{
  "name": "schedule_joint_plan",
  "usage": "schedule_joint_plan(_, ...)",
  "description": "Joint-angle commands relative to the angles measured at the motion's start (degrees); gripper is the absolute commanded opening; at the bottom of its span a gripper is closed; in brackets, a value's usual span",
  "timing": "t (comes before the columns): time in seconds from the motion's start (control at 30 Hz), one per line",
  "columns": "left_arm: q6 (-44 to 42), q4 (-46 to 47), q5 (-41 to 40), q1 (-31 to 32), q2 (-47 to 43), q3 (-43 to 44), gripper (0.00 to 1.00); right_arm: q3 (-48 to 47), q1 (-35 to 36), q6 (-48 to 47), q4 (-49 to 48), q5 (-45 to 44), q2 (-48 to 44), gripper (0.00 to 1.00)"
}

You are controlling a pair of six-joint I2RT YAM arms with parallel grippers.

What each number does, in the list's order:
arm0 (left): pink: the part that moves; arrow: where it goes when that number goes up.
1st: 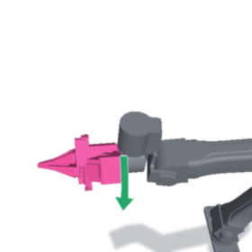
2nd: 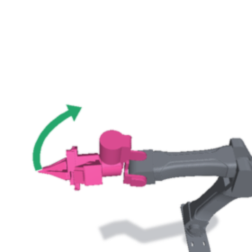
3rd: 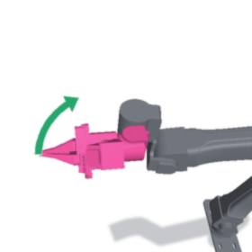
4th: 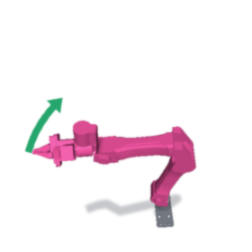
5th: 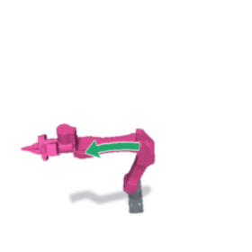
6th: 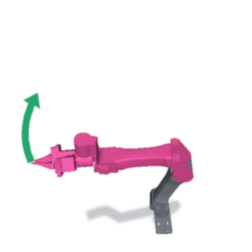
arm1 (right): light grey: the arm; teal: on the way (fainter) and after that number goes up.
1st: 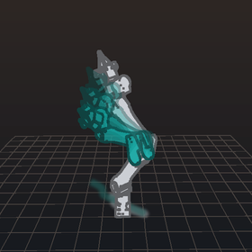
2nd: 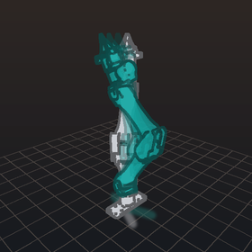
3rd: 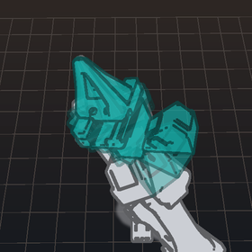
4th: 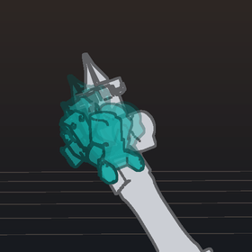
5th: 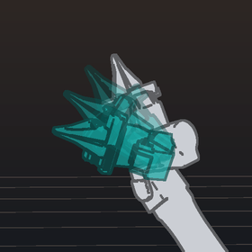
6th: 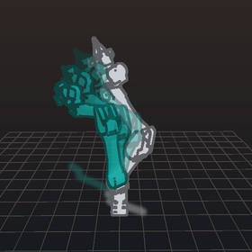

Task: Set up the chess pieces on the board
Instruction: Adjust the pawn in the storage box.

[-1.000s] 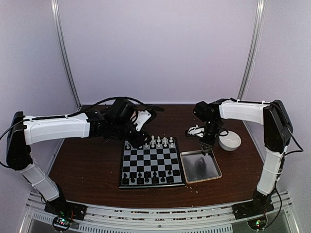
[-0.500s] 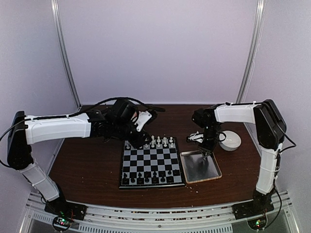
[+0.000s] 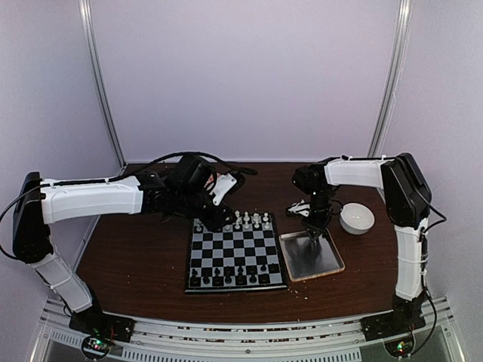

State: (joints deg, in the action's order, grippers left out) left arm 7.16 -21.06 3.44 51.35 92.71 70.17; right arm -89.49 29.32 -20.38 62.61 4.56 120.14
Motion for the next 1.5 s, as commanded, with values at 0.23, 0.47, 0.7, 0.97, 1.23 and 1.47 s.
schedule_joint_plan(0.23, 0.06, 1.09, -0.43, -0.29, -0.68, 0.97, 0.28, -0.63, 2.21, -4.30, 4.64, 0.91, 1.58, 0.23)
schedule_joint_plan(0.47, -0.04, 1.81, -0.57, -0.29, -0.54, 0.62, 0.28, 9.74, 4.16, -6.73, 1.14, 5.21, -4.15, 0.23)
schedule_joint_plan(0.7, -0.55, 1.64, -0.39, -0.28, -0.11, 1.15, 0.28, 8.81, 1.51, -6.52, 1.49, 6.80, -11.35, 0.23)
schedule_joint_plan(0.97, 0.09, 1.72, -0.23, -0.28, -0.71, 0.73, 0.28, 4.76, -0.58, -12.33, -0.33, 6.12, -10.35, 0.33)
schedule_joint_plan(1.23, 0.23, 1.70, -0.75, -0.29, -0.83, 0.29, 0.28, 5.72, 1.22, -8.26, -1.92, 9.28, -8.69, 0.44)
schedule_joint_plan(1.47, 0.31, 1.72, 0.37, -0.29, 0.37, 0.87, 0.28, -0.15, 3.39, -4.23, -0.28, 10.71, -2.74, 0.47)
